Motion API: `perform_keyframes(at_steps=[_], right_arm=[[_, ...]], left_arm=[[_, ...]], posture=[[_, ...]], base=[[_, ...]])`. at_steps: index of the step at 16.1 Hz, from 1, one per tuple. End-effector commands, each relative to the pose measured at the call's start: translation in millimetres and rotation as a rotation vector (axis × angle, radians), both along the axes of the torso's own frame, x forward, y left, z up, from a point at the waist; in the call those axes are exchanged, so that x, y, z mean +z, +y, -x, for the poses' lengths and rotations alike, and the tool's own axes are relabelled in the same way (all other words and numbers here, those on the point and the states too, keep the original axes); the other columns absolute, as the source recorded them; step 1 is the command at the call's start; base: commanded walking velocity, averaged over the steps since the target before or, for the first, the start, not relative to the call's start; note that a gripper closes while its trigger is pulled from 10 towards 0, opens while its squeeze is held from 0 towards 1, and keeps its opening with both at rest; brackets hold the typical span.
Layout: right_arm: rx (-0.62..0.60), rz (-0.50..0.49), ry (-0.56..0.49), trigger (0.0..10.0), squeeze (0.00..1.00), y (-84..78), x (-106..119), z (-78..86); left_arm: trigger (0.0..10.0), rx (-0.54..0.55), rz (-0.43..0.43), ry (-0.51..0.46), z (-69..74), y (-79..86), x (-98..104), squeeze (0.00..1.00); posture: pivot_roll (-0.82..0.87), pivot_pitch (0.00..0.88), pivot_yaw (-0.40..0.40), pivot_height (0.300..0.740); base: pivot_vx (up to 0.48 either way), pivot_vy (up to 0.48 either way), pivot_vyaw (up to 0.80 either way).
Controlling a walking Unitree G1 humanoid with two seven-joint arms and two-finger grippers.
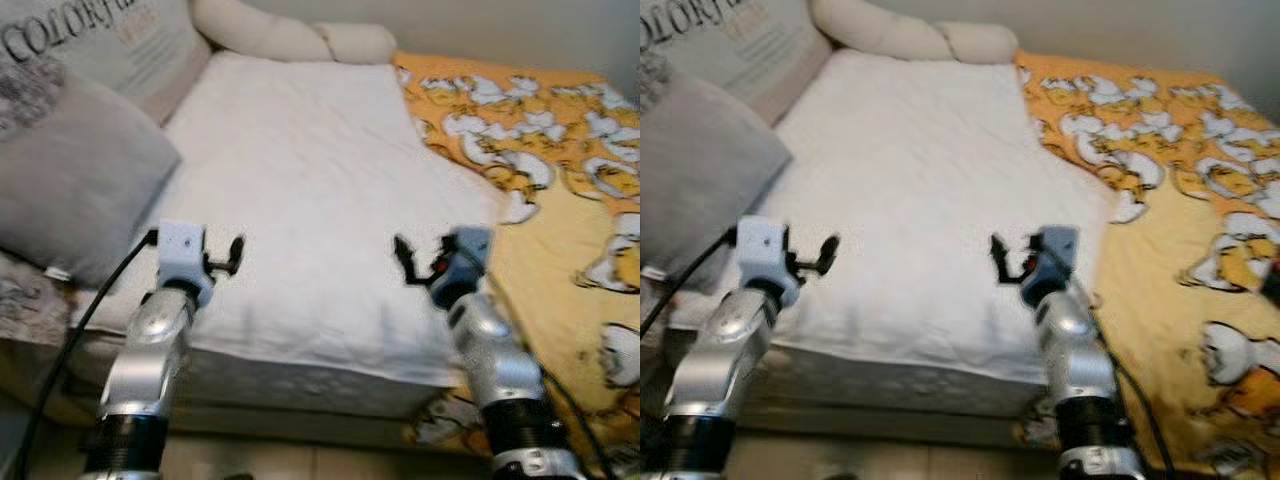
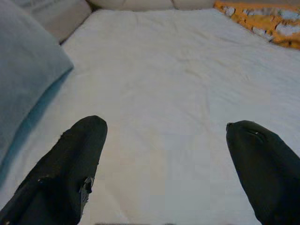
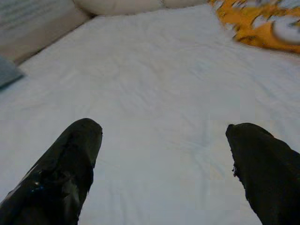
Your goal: Clean up the room
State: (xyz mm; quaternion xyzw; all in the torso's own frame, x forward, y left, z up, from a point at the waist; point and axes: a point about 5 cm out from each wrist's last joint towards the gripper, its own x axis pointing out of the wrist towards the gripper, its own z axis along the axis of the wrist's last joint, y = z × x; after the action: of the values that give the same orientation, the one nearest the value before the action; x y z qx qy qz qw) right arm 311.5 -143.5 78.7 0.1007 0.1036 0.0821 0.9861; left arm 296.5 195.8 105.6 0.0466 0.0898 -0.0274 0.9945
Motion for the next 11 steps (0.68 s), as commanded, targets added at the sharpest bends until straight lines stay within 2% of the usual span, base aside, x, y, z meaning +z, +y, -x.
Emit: perform_keyframes(at_steps=[1,2,6,11], right_arm=[[-0.031,0.016,0.014,10.0,1.00,-8.0,-0.2,-2.1],[-0.029,0.023,0.017,10.0,1.00,-8.8,-1.1,-2.2],[-0.028,0.020,0.007,10.0,1.00,-8.8,1.1,-4.0],[-0.043,0.034,0.025,10.0,1.00,-13.9,-4.6,-2.7]], left_arm=[[10.0,-0.018,-0.009,-0.003,-2.5,-6.4,1.4,0.97],[10.0,-0.023,-0.015,-0.004,-3.0,-8.0,1.6,0.96],[10.0,-0.040,-0.015,0.004,-3.2,-14.4,-0.1,0.95],[10.0,-0.051,-0.061,0.007,-2.2,-15.5,-2.7,0.95]], posture=[[0.01,0.000,-0.028,0.740],[0.00,0.000,-0.025,0.740],[-0.01,0.000,-0.019,0.740],[0.00,0.000,-0.031,0.740]], base=[[0.000,-0.394,0.00],[0.000,-0.394,0.00],[0.000,-0.394,0.58],[0.000,-0.394,0.00]])
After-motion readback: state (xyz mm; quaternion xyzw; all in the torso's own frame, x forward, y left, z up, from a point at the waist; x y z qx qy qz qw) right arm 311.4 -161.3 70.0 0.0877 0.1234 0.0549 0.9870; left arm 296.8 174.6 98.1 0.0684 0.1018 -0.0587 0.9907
